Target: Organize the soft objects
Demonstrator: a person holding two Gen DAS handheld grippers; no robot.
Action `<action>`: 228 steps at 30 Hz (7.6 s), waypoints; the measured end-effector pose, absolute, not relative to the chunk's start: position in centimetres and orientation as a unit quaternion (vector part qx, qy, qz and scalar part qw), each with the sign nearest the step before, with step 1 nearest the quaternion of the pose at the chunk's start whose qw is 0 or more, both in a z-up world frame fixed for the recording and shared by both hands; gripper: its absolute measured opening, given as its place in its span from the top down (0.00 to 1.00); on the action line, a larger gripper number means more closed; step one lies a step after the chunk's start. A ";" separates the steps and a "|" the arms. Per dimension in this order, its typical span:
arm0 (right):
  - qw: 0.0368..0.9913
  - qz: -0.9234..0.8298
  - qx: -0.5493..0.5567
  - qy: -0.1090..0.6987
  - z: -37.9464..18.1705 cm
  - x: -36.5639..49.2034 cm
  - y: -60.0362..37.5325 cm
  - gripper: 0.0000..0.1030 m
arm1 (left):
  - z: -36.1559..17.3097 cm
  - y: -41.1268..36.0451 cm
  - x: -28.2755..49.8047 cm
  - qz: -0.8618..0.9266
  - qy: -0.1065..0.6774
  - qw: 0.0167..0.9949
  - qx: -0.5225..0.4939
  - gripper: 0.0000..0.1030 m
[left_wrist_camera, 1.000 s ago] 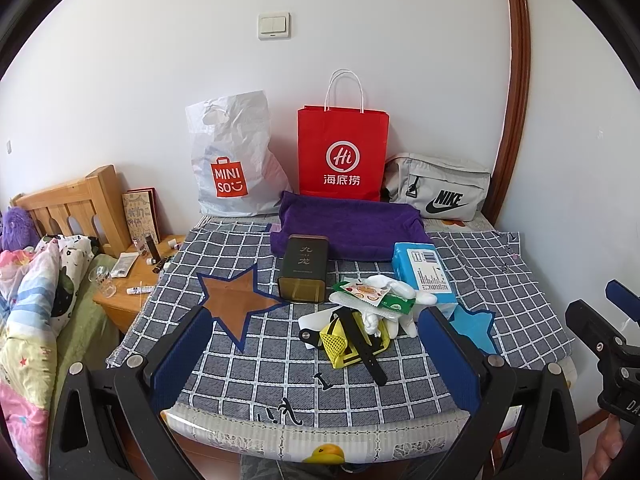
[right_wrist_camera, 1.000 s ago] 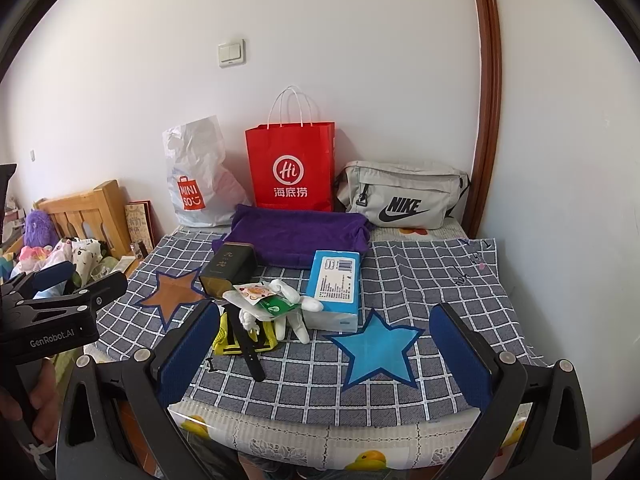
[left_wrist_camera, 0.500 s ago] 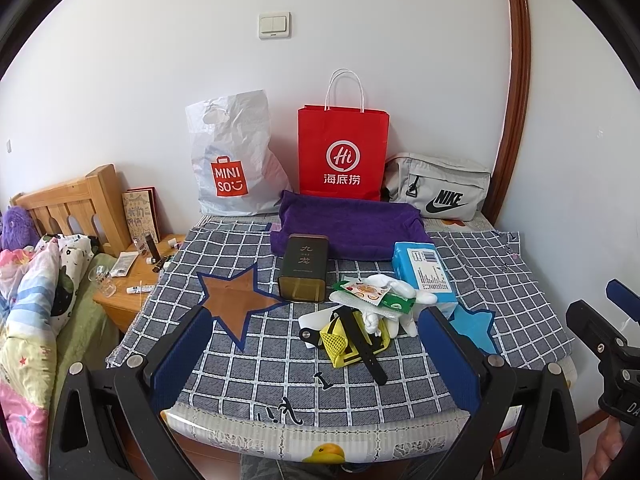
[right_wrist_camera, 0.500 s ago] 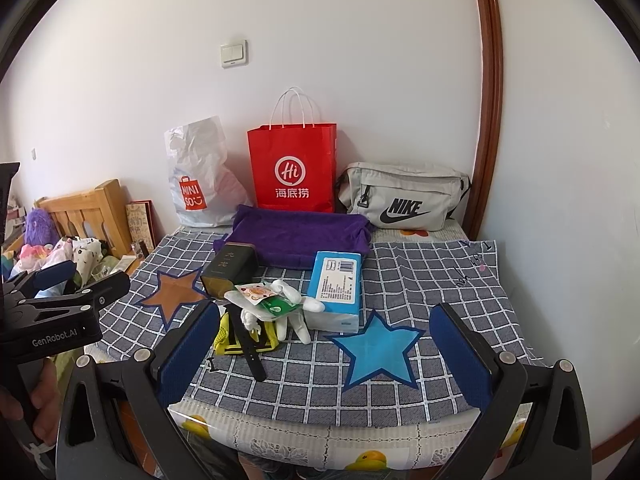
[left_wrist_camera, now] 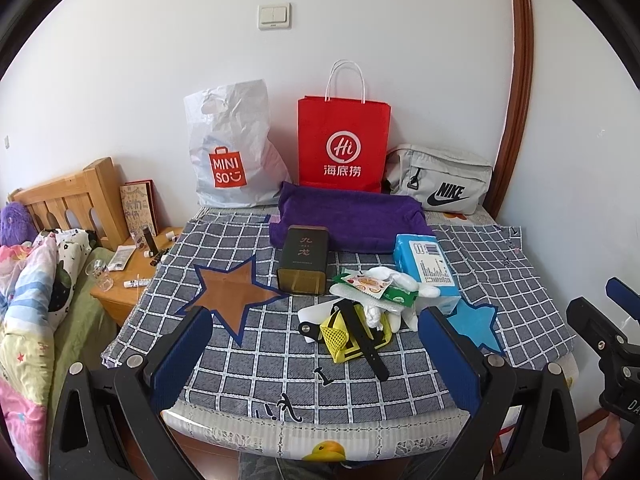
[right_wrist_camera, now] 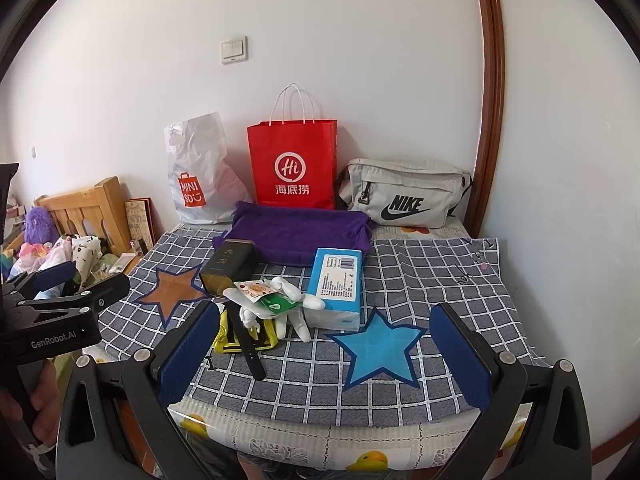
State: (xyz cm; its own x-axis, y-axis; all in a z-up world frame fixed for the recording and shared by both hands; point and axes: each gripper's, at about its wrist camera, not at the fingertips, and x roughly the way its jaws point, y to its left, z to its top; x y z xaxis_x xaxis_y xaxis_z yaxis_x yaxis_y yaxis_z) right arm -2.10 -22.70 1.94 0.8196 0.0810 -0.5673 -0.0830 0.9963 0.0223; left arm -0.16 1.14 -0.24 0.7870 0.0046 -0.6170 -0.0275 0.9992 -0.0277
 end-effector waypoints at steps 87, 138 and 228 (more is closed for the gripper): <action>0.873 0.218 0.069 0.431 -13.1 14.6 -21.1 0.83 | -16.5 8.1 14.3 -0.012 0.480 0.871 -0.104 0.01; 0.874 0.146 0.056 0.461 -19.3 12.9 -26.1 0.96 | -18.3 6.5 16.9 -0.118 0.476 0.855 -0.168 0.66; 0.883 0.168 0.037 0.436 -14.6 45.8 -22.6 0.96 | -12.8 6.7 45.1 -0.015 0.483 0.860 -0.166 0.68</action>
